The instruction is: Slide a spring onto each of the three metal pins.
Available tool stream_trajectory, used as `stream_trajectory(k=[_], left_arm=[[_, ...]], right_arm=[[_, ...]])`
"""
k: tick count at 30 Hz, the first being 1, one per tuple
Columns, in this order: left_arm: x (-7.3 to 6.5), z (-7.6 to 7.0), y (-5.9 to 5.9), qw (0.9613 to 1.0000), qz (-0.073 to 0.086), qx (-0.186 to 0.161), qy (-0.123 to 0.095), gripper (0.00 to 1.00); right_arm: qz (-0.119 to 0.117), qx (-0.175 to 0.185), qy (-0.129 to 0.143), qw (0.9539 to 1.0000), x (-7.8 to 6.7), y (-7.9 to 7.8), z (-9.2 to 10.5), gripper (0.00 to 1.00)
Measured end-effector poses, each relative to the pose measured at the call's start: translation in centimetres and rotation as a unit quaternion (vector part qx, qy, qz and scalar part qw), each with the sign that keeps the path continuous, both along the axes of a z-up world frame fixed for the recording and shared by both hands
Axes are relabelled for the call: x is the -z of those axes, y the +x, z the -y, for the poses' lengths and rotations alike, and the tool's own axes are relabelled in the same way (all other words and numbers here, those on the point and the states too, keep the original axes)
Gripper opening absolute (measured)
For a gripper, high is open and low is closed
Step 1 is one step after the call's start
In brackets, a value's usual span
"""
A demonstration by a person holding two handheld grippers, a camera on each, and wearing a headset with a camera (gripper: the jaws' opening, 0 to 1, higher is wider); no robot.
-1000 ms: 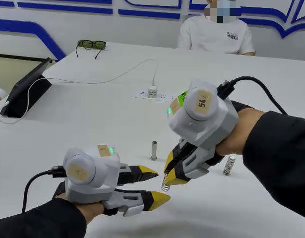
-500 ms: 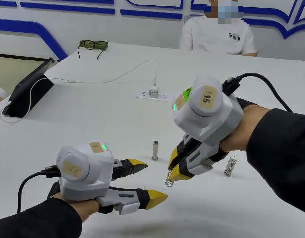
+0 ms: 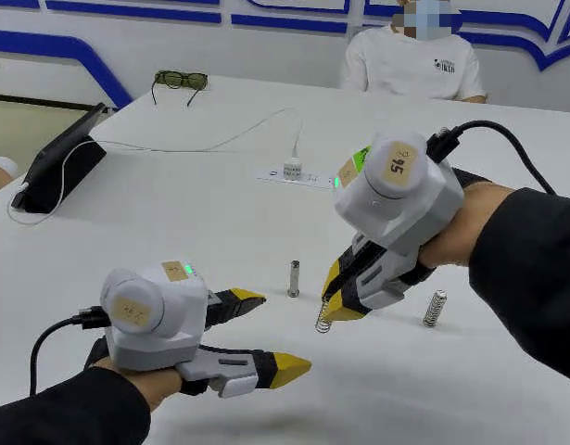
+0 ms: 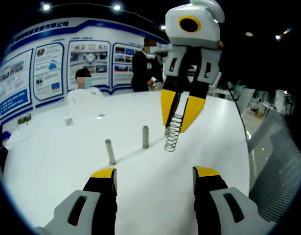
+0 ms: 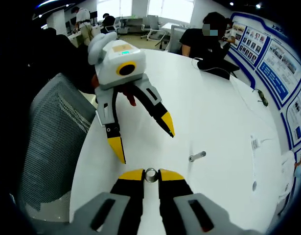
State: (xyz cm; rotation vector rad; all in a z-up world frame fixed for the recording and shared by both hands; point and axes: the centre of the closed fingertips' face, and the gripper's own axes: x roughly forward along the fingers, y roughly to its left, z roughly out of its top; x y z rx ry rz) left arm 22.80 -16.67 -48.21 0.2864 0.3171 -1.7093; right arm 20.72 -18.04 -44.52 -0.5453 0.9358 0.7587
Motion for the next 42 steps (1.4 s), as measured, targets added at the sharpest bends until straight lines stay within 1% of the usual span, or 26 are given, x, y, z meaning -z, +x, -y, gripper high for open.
stream_trajectory(k=[6,11,18,21,28,37,42], left_arm=[[0.1,-0.1,0.3,1.0,-0.003,-0.008,0.0,0.66],[0.3,-0.3,0.5,0.9999,-0.004,-0.012,-0.001,0.67],[0.4,-0.3,0.7,0.9998,-0.007,-0.016,-0.002,0.68],[0.5,-0.4,0.7,0.9998,-0.009,-0.017,-0.002,0.68],[0.7,-0.6,1.1,0.9997,-0.011,-0.022,-0.003,0.68],[1.1,-0.7,1.1,0.9996,-0.014,-0.023,0.001,0.68],[1.2,-0.6,1.0,0.9996,-0.016,-0.021,0.001,0.68]], right_arm=[[0.001,0.004,-0.006,1.0,-0.3,0.6,0.7,0.12],[0.006,0.01,-0.009,0.9999,-0.9,1.5,1.4,0.12],[0.017,0.02,-0.02,0.9995,-1.8,3.3,2.4,0.12],[0.019,0.023,-0.02,0.9994,-2.0,3.9,2.4,0.12],[0.018,0.03,-0.027,0.999,-1.8,4.9,3.0,0.12],[0.019,0.043,-0.028,0.9985,-1.3,5.9,3.6,0.12],[0.024,0.051,-0.029,0.998,-1.1,6.9,4.1,0.12]])
